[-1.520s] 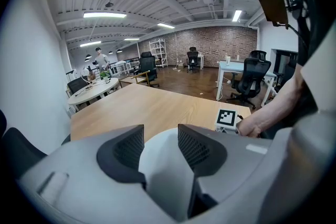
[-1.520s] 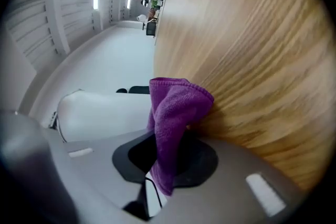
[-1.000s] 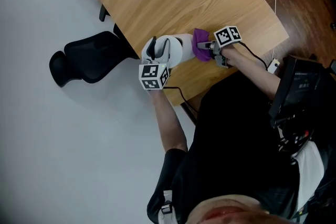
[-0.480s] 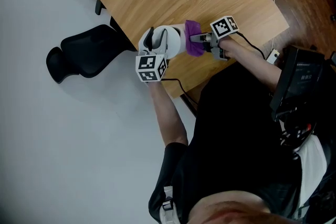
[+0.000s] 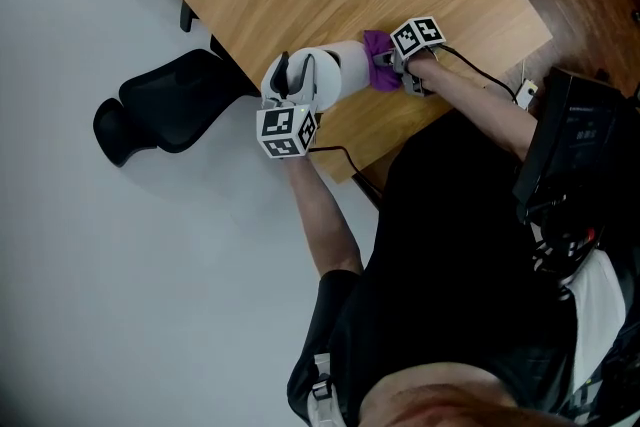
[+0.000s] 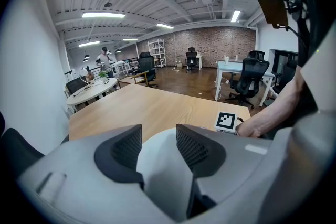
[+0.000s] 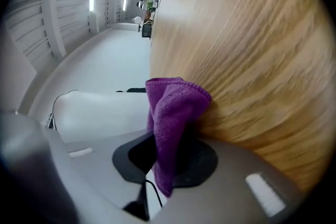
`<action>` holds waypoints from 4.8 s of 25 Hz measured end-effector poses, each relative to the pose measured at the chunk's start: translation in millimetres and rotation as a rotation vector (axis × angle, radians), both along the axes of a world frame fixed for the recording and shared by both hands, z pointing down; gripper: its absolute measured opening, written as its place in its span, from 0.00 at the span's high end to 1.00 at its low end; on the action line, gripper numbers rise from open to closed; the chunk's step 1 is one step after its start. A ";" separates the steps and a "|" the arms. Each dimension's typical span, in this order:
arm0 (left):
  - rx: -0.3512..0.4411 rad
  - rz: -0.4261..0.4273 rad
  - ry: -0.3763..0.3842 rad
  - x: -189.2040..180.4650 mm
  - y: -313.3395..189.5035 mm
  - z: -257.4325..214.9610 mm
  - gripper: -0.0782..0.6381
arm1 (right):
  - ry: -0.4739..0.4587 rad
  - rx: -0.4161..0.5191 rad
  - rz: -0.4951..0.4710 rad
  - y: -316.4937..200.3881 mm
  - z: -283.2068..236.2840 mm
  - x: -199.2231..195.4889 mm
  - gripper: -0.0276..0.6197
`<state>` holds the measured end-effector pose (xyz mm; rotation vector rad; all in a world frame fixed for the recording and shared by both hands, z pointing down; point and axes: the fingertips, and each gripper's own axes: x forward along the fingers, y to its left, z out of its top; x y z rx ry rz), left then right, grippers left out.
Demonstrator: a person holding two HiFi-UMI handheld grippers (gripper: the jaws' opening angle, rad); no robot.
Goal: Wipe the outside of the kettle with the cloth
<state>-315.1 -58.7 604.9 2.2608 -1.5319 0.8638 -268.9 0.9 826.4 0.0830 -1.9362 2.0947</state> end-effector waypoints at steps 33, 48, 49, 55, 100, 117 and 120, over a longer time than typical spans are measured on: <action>-0.051 -0.116 0.031 -39.7 2.3 2.7 0.79 | -0.022 -0.010 0.111 -31.3 -8.9 -22.7 0.89; -0.035 0.161 0.086 -33.4 -1.5 -10.9 0.80 | -0.237 0.166 0.100 -15.0 -91.1 -8.8 0.89; -0.031 0.117 0.064 -35.5 -1.1 -11.4 0.80 | -0.331 0.199 0.124 -24.5 -126.0 -3.0 0.89; -0.041 0.005 -0.014 -35.2 10.7 5.0 0.82 | -0.613 0.179 0.164 -34.2 -222.6 -1.6 0.89; 0.137 -0.039 -0.101 -34.3 26.3 -36.3 0.85 | -0.274 0.176 0.038 -37.4 -142.7 -48.6 0.88; 0.339 -0.263 0.142 -152.3 60.8 -65.8 0.82 | 0.126 0.256 -0.044 -36.1 -21.9 -22.8 0.88; 0.280 -0.170 0.152 -201.5 82.6 -38.1 0.85 | 0.042 0.264 0.013 -30.1 -57.1 -7.7 0.88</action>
